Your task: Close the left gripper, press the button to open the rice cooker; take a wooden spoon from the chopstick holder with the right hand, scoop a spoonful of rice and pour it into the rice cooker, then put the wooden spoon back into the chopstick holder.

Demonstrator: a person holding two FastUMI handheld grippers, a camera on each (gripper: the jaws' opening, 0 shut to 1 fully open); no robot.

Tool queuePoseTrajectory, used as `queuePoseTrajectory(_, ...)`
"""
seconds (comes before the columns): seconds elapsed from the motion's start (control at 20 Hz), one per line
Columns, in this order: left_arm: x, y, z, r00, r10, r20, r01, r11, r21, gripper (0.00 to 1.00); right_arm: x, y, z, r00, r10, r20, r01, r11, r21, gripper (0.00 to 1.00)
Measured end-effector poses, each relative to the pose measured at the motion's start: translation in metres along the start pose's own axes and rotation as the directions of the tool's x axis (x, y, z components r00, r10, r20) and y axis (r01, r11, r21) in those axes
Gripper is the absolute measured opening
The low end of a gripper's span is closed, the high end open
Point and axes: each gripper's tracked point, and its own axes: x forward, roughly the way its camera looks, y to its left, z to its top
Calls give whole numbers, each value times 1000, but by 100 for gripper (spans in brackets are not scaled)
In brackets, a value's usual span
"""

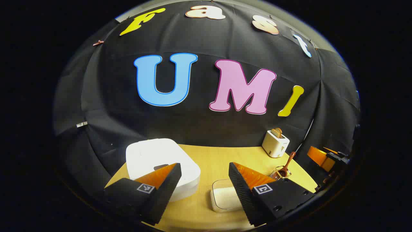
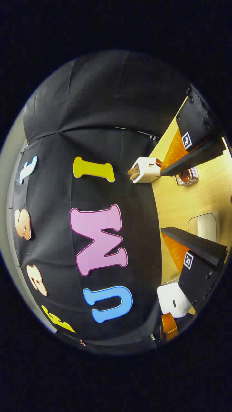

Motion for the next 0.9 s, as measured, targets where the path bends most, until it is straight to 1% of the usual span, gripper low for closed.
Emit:
queuePoseTrajectory(0.1,0,-3,-5,1000,-7,0,7,1000,16,96,-1,-3,-3,1000,-3,-7,3,1000,2,98)
queuePoseTrajectory(0.2,1,-6,-9,1000,-18,-13,18,1000,13,96,-1,-7,-4,1000,-12,-8,12,1000,6,98)
queuePoseTrajectory(0.35,2,-7,-17,999,-17,-39,18,1000,16,96,-6,-6,-15,999,-6,-45,7,999,35,98)
queuePoseTrajectory(0.5,4,-9,-19,998,-38,-48,38,999,-5,95,-4,-7,-15,999,-13,-49,15,999,41,99)
queuePoseTrajectory(0.9,14,1,-10,999,-52,-17,52,999,2,96,5,-1,-18,998,-19,-65,22,999,49,99)
